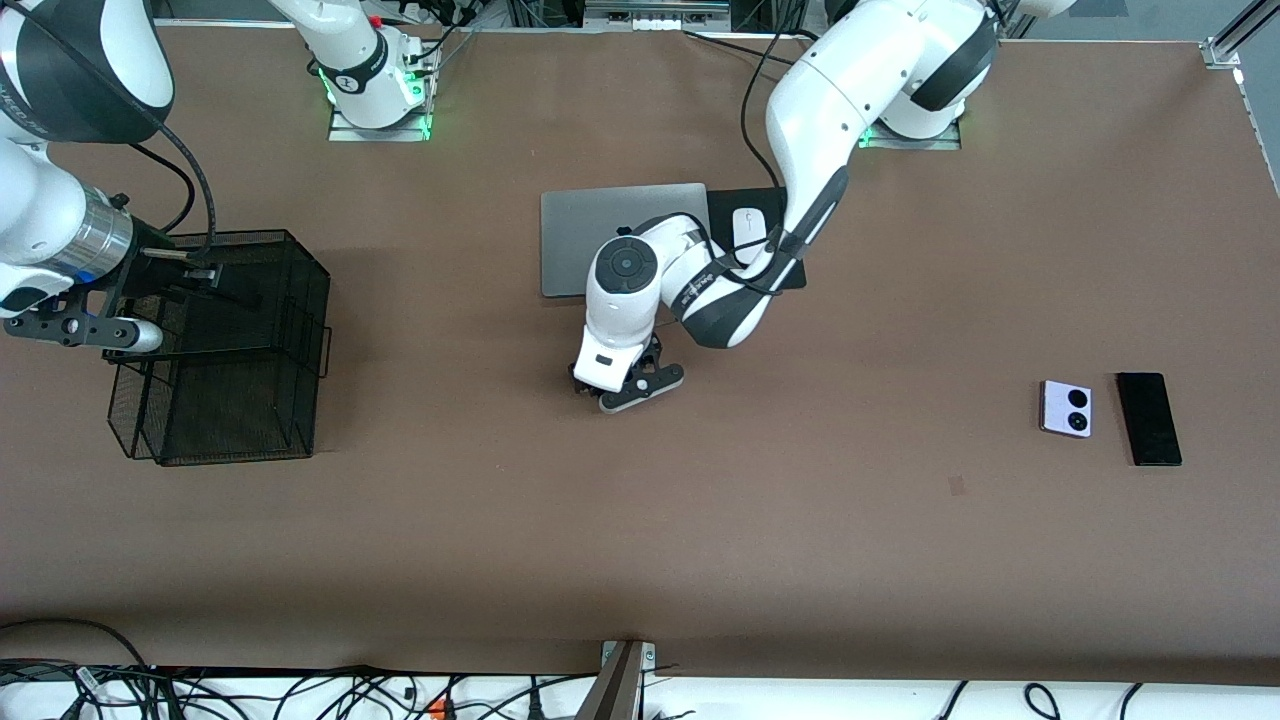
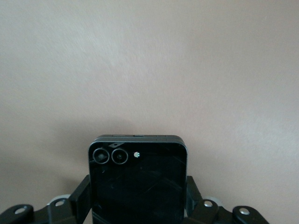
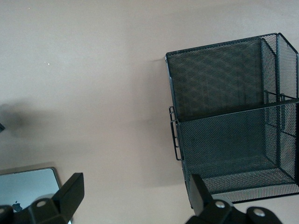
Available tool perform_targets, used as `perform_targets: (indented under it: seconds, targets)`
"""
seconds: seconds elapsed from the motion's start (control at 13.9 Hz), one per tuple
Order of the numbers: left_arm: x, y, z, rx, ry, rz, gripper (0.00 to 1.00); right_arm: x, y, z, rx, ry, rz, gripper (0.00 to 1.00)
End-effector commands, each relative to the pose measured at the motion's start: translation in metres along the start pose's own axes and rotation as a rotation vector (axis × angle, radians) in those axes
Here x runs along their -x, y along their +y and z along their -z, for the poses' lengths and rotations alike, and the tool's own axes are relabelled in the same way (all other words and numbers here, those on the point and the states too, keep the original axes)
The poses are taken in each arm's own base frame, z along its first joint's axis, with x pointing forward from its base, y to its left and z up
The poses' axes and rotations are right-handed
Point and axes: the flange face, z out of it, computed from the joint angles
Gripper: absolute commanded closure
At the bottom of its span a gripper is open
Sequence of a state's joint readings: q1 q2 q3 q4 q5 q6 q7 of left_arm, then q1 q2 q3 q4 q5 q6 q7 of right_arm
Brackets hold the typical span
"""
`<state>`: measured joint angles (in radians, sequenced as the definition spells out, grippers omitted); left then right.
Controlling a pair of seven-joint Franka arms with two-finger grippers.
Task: Place phones with both arms
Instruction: 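Carry the black flip phone beside the laptop and open the left gripper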
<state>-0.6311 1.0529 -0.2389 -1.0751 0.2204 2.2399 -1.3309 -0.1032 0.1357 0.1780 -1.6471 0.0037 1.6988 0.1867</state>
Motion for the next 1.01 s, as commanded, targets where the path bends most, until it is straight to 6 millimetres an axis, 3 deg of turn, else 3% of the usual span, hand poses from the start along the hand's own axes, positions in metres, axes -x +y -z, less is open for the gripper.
perform_targets:
  seconds: [0.0, 0.14, 0.22, 0.29, 0.36, 0.72, 0.94]
  targets:
    - [0.005, 0.011, -0.013, 0.057, 0.015, 0.007, 0.77, 0.001, 0.002, 0.003, -0.023, -0.01, 0.002, 0.0]
    - [0.01, 0.017, -0.016, 0.082, 0.022, -0.006, 0.73, 0.001, 0.002, 0.003, -0.024, -0.011, 0.0, 0.0]
    - [0.012, 0.021, -0.015, 0.094, 0.025, -0.008, 0.58, 0.001, 0.002, 0.003, -0.024, -0.011, 0.0, 0.0]
    - [0.012, 0.02, -0.018, 0.093, 0.024, -0.013, 0.19, 0.001, 0.002, 0.003, -0.024, -0.011, 0.0, 0.0]
    - [0.012, 0.021, -0.018, 0.094, 0.025, -0.015, 0.0, 0.001, 0.002, 0.003, -0.024, -0.011, 0.0, 0.0]
    - [-0.002, 0.022, -0.004, 0.101, 0.051, -0.003, 0.0, 0.001, 0.002, 0.003, -0.024, -0.011, 0.0, 0.0]
    - [-0.019, 0.006, 0.005, -0.023, 0.038, -0.045, 0.0, 0.0, 0.002, 0.004, -0.025, -0.006, -0.003, 0.0]
